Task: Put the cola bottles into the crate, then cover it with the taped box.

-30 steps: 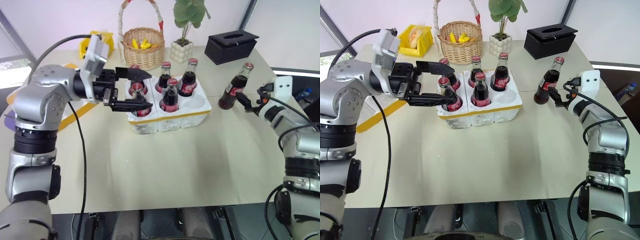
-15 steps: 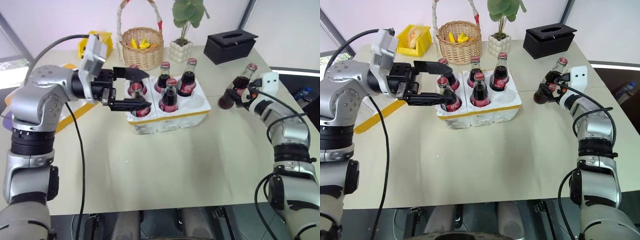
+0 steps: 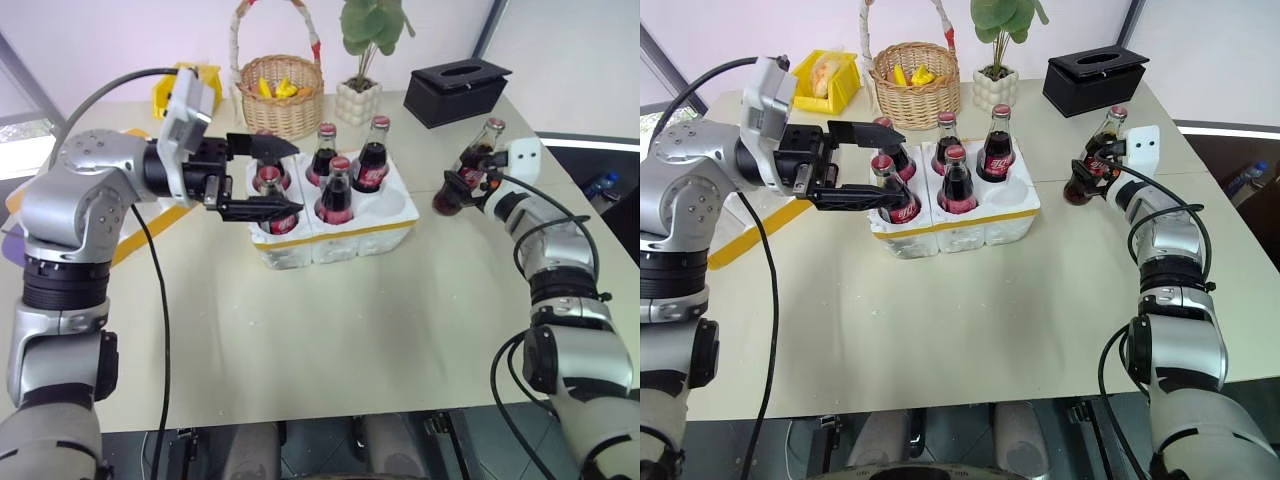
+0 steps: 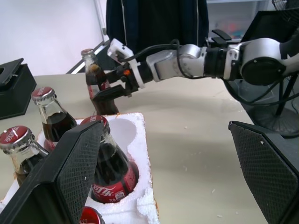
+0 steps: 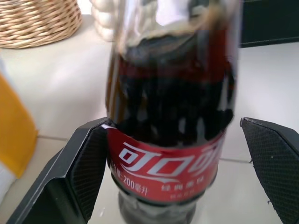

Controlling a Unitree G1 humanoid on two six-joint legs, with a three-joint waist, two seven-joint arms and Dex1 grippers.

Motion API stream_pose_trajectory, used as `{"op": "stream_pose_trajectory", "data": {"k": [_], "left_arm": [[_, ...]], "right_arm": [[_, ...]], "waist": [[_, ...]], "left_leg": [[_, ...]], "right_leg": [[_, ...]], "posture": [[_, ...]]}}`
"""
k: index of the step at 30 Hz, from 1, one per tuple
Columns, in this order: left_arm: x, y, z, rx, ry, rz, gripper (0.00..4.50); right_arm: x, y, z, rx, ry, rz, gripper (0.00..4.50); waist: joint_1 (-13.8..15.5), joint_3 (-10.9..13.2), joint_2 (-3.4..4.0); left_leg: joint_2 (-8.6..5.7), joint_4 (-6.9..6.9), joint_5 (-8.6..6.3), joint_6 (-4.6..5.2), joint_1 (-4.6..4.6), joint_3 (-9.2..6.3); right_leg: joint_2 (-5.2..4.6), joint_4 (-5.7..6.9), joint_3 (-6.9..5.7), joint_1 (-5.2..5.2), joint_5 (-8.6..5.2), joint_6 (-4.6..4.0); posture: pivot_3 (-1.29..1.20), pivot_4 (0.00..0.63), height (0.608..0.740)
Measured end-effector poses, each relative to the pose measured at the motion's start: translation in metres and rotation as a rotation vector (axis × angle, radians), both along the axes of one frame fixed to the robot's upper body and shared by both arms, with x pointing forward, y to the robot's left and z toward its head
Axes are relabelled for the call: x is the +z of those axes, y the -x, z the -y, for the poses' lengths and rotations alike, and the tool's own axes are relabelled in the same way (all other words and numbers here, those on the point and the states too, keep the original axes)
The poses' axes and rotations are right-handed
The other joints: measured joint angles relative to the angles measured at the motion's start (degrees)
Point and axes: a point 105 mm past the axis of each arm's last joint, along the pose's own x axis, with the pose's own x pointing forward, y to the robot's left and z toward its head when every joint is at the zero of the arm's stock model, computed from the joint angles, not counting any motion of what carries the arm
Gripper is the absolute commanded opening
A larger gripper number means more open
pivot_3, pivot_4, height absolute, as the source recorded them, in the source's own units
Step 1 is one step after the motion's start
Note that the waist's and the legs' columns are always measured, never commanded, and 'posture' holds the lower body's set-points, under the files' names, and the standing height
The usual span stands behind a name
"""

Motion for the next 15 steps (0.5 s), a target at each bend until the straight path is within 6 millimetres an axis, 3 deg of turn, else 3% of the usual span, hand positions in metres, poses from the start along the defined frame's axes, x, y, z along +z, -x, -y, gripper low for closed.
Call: {"op": "stream_pose_trajectory", "data": {"k": [2, 6, 15], "left_arm": [[0.0, 0.0, 0.0, 0.0, 0.0, 0.0, 4.5], [0.0, 0.0, 0.0, 0.001, 0.0, 0.0, 4.5], [0.0, 0.0, 0.0, 0.001, 0.0, 0.001, 4.5]], "right_arm": [[-0.002, -0.001, 0.001, -0.006, -0.001, -0.002, 4.46], [-0.011, -0.001, -0.002, 0.001, -0.013, -0.016, 2.81], [-0.011, 0.0, -0.003, 0.012, -0.007, -0.01, 2.82]], "waist": [[0.0, 0.0, 0.0], [-0.1, 0.0, 0.01], [-0.1, 0.0, 0.01]], "left_leg": [[0.0, -0.01, 0.0, 0.0, 0.0, 0.0], [0.0, -0.02, 0.0, 0.0, 0.0, 0.0], [0.0, -0.03, 0.0, 0.0, 0.0, -0.01]], "right_leg": [[0.0, -0.01, 0.0, 0.0, 0.01, 0.01], [0.0, 0.0, 0.0, 0.0, 0.03, 0.05], [0.0, 0.01, 0.0, 0.0, 0.03, 0.06]], "posture": [[0.0, 0.15, 0.74], [0.0, 0.15, 0.74], [0.0, 0.15, 0.74]]}}
